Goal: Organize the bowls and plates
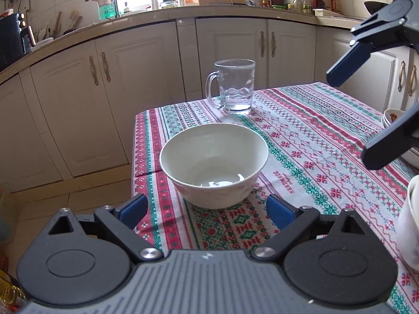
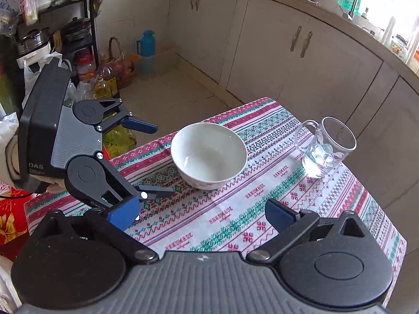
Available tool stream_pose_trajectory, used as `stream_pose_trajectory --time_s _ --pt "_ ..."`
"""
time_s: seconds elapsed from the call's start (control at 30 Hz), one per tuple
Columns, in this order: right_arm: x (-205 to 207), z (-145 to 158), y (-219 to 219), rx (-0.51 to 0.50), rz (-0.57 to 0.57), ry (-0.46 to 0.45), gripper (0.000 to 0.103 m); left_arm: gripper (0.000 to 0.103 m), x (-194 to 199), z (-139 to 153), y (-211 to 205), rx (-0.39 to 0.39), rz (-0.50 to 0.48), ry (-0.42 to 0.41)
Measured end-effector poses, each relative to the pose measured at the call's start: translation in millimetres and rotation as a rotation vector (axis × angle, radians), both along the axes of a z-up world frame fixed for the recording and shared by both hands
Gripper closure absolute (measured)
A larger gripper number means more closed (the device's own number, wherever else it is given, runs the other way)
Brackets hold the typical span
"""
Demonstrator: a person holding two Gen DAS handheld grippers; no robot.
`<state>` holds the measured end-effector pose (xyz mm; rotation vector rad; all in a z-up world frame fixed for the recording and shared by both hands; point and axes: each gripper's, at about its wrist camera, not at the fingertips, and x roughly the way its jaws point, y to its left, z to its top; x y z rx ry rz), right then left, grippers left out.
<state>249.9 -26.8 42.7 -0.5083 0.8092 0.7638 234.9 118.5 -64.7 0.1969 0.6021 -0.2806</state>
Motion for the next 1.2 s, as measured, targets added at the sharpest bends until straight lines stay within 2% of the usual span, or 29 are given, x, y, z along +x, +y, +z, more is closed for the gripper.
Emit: stream_pose_trajectory --time_s 0.47,0.8,0.93,1.2 --pt "62 -21 28 -0.003 0.048 0.121 0.0 0.006 22 -11 -13 0.056 -0.005 -0.022" --pt "101 -38 32 0.047 -0.011 0.193 0.005 0.007 28 -9 -13 0.014 -0.031 -0.054" --pt "114 -46 31 0.069 -0.029 0.223 0.012 0.007 28 -9 -9 -0.01 -0.035 -0.054" --pt "129 -55 32 0.092 -0.054 0.258 0.017 0.008 33 -9 -2 -0.074 -0.037 -0.035"
